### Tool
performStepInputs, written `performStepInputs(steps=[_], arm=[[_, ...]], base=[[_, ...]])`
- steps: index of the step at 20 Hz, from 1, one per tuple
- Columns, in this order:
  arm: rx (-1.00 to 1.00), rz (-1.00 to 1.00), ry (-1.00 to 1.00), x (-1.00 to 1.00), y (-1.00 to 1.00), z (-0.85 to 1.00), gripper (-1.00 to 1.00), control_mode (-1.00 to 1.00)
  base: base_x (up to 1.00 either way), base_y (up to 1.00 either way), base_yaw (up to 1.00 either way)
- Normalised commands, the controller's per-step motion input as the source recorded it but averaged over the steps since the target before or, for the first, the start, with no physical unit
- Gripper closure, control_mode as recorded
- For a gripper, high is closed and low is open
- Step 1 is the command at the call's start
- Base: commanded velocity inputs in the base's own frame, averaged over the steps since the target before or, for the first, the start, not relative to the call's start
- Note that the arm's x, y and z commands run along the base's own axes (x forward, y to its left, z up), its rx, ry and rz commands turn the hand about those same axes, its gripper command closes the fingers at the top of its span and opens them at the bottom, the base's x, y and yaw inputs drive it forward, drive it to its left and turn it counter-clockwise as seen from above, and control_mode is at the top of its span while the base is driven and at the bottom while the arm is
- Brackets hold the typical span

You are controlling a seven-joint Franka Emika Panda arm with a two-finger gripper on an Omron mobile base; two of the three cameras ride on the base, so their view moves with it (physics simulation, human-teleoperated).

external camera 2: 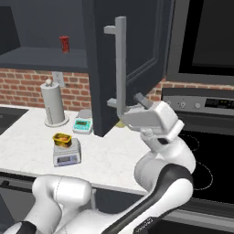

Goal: Pick the canned food and place it on the digital scale for weighing, and close the cabinet.

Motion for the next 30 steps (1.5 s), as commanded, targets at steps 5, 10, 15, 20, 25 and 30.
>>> performStepInputs(steps=[5,10,15,20,25,30], arm=[[-0.18,-0.23,0.11,0.5,1.0,0.14,-1.0,-1.0],[-0.1,-0.36,0.21,0.59,1.0,0.0,-1.0,-1.0],[-0.04,-0.42,0.16,0.84,1.0,0.0,-1.0,-1.0],[0.0,-0.35,0.04,1.0,0.94,0.0,-1.0,-1.0],[0.0,-0.11,0.01,1.0,0.69,0.0,-1.0,-1.0],[0.0,0.0,0.02,1.0,0.3,0.0,-1.0,-1.0]], base=[[0.0,0.0,0.0],[0.0,0.0,0.0],[0.0,0.0,0.0],[0.0,0.0,0.0],[0.0,0.0,0.0],[0.0,0.0,0.0]])
